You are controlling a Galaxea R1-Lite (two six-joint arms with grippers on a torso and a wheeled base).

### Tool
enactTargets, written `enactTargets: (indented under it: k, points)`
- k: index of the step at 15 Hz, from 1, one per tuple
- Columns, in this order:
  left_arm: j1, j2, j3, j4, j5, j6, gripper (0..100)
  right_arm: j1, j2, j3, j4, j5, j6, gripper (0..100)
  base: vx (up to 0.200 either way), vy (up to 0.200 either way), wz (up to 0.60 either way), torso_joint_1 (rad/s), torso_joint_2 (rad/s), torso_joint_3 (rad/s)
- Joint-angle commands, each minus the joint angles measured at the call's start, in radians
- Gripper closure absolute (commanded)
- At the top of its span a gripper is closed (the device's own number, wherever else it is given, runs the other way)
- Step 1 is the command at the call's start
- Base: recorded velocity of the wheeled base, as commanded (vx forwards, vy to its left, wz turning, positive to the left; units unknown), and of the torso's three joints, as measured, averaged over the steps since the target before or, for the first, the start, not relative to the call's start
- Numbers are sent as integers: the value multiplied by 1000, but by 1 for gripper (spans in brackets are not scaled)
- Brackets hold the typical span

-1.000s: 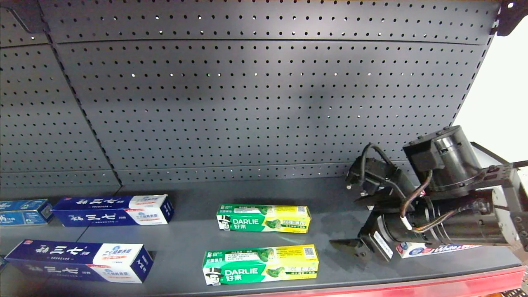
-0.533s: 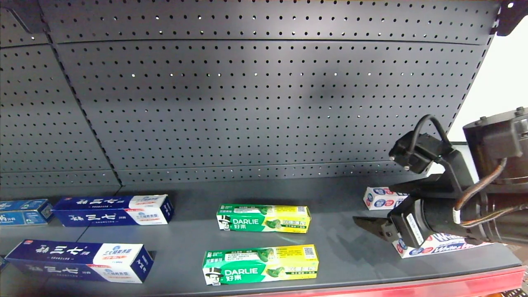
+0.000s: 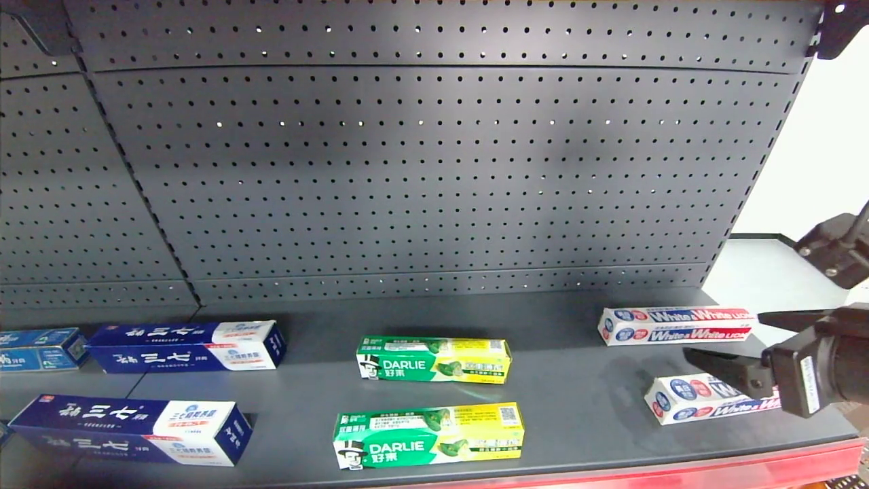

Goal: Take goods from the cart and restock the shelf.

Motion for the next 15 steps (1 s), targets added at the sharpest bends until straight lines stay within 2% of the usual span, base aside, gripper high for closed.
enactTargets:
  k: [1,3,4,8,9,11,12,14,15]
  points:
    - [2,-1,1,0,21,-1,0,-115,-109,19,0,1,22,0,0,0,0,0,0,0]
    - [2,-1,0,0,73,-1,0,-182,-152,26,1,1,35,0,0,0,0,0,0,0]
    - [3,-1,0,3,125,-1,0,-239,-188,43,1,4,39,0,0,0,0,0,0,0]
    - [3,2,-19,46,294,4,0,-326,-336,163,1,2,42,0,0,0,0,0,0,0]
    - [3,4,-31,74,317,5,0,-356,-376,200,3,1,54,0,0,0,0,0,0,0]
    - [6,7,-63,147,356,5,0,-469,-454,310,0,-8,86,0,0,0,0,0,0,0]
    - [23,7,-69,156,363,4,0,-506,-497,364,0,-10,95,0,0,0,0,0,0,0]
    - [120,16,-71,161,362,5,0,-535,-623,468,6,-10,112,0,0,0,0,0,0,0]
    - [140,16,-71,161,360,7,0,-533,-678,508,5,-7,114,0,0,0,0,0,0,0]
